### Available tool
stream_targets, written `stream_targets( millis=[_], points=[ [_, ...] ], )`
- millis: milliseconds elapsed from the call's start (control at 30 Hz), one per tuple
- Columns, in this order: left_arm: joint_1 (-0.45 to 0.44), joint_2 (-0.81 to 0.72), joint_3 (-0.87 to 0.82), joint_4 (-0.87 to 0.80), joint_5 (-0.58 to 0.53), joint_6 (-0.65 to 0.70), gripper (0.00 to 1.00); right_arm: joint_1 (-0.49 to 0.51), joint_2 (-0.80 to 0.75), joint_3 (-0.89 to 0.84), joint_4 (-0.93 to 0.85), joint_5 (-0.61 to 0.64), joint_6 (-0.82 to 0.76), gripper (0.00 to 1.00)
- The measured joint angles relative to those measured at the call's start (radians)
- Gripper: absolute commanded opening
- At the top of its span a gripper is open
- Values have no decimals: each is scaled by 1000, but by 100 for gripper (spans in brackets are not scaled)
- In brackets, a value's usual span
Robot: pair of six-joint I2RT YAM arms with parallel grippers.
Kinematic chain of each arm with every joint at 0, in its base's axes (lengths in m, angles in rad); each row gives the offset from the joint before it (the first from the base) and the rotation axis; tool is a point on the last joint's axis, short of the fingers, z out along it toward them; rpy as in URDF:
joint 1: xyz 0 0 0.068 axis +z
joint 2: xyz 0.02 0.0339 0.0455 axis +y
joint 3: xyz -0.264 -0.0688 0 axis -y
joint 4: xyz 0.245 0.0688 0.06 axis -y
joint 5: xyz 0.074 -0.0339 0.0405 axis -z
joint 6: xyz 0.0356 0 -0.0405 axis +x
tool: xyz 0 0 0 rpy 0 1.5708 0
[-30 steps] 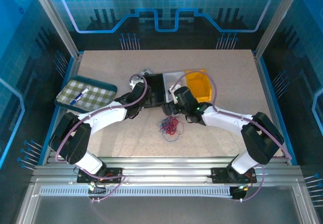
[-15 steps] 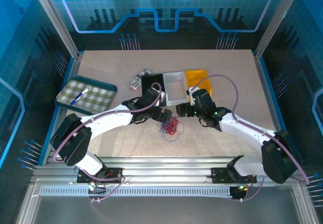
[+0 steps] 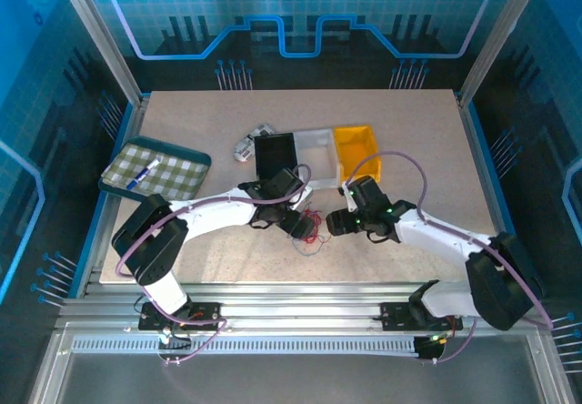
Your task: Untangle the cables
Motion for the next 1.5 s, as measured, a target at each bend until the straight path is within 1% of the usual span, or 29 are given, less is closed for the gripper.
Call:
stream_targets(
  millis=[167, 400, 500, 567, 600, 667, 767, 833, 900, 967, 1000, 1100, 1167, 1300, 1400, 1500],
  points=[
    [0, 6, 0, 2, 0, -1, 89, 0, 91, 20, -3, -26, -15, 75],
    [0, 27, 0, 2, 0, -4, 87, 6, 163, 48, -1, -39, -36, 75],
    [0, 35, 0, 3, 0, -4, 87, 24, 203, 75, -13, -25, -49, 73],
    [0, 36, 0, 5, 0, -4, 86, 32, 224, 99, -37, -8, -52, 70],
    [0, 37, 0, 8, 0, -4, 85, 38, 235, 111, -51, 4, -56, 67],
    [0, 41, 0, 15, 0, -4, 85, 45, 254, 132, -77, 29, -64, 55],
    [0, 53, -2, 32, -1, -6, 83, 47, 277, 156, -107, 75, -72, 28],
    [0, 59, -4, 42, -2, -7, 79, 47, 282, 164, -109, 88, -74, 13],
    [0, 60, -10, 55, -3, -7, 75, 48, 285, 166, -96, 77, -77, 4],
    [0, 60, -17, 64, -5, -7, 72, 51, 285, 166, -89, 69, -75, 1],
    [0, 60, -22, 71, -5, -7, 68, 51, 282, 163, -87, 69, -72, 0],
    [0, 63, -29, 82, -8, -15, 56, 51, 274, 155, -72, 64, -67, 0],
    [0, 69, -29, 89, -9, -15, 51, 51, 264, 155, -63, 60, -64, 0],
    [-4, 89, -29, 111, -9, -27, 36, 42, 208, 155, -50, 64, -48, 0],
    [-5, 97, -29, 131, -26, -35, 22, 19, 165, 156, -49, 66, -24, 0],
    [-7, 98, -29, 154, -53, -48, 11, -15, 129, 156, -39, 68, 21, 0]
  ],
)
